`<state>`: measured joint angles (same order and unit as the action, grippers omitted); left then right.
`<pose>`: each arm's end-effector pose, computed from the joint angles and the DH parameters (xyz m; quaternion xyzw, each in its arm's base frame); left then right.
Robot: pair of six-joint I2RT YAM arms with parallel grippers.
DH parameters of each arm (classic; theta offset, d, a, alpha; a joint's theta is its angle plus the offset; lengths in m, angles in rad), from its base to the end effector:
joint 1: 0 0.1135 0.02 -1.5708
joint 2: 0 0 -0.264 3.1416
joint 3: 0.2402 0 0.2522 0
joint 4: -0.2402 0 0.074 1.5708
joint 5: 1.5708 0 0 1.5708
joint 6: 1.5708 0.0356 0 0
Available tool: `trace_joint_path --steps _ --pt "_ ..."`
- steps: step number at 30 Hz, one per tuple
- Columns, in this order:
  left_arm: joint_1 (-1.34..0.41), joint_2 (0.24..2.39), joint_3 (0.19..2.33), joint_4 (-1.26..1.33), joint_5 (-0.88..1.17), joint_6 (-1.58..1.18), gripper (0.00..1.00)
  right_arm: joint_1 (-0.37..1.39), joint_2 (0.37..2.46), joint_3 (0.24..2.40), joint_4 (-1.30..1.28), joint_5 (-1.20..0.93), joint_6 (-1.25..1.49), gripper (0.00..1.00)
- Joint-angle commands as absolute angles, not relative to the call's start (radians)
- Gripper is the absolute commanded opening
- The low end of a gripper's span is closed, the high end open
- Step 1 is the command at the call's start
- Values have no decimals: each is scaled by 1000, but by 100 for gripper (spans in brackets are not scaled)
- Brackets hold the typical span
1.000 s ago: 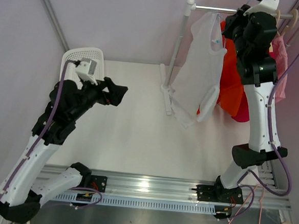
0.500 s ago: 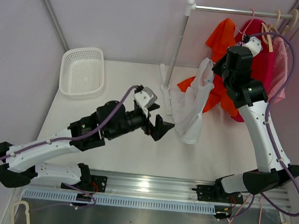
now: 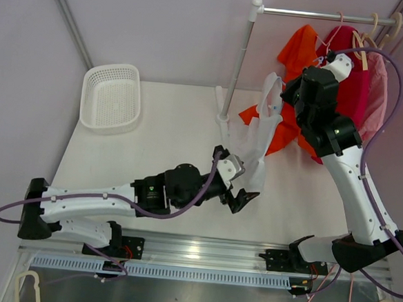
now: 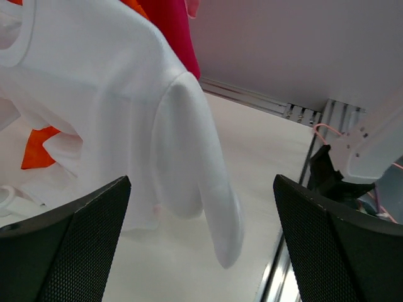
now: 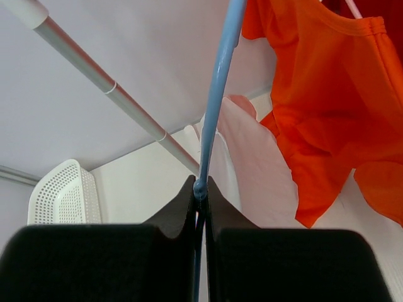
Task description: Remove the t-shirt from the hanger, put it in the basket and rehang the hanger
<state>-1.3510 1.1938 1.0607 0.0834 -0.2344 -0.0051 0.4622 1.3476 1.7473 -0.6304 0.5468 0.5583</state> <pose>0.0696 -0.2735 0.3805 0.3854 0.6129 -0.3635 0.5863 0.2459 0.1018 0.4977 0.2037 0.7458 0.1074 0.6252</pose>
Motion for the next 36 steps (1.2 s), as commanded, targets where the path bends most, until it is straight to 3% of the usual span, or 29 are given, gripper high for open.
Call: trace_joint_path --steps 1,5,6,9,12,13,17,19,21,25,28,34,36 --pt "-1358 1274 1141 195 -322 69 100 491 1350 1759 -569 588 584 0" --pt "-1358 1354 1209 201 -377 115 99 517 1373 1785 -581 591 591 0" --pt "-1358 1359 1212 202 -365 118 94 522 1379 1793 -594 597 591 0" --pt "-1361 1365 1241 147 -353 101 1 529 1414 1819 -621 597 581 0" --pt "-1416 1290 1149 233 -374 167 1 519 1544 1996 -812 600 542 0" --pt "-1442 1231 1072 283 -391 208 1 508 1602 2198 -893 591 540 0" --pt "-1618 1163 957 393 -482 380 1 414 1896 2655 -1256 404 514 0" --pt "-1684 1151 921 406 -521 423 1 321 1951 2694 -1273 286 528 0" --pt "-1799 1137 866 459 -541 448 1 228 1901 2561 -1180 91 540 0" --pt "-1884 1201 835 515 -650 460 1 202 1845 2465 -1132 11 542 0" --pt "-1798 1238 889 520 -724 347 1 267 1790 2441 -1164 -11 496 0" --pt "-1285 1275 1181 -241 -556 -342 1 428 1527 2147 -982 80 399 0" --pt "-1171 1296 1267 -343 -428 -435 1 456 1445 2109 -957 122 390 0"
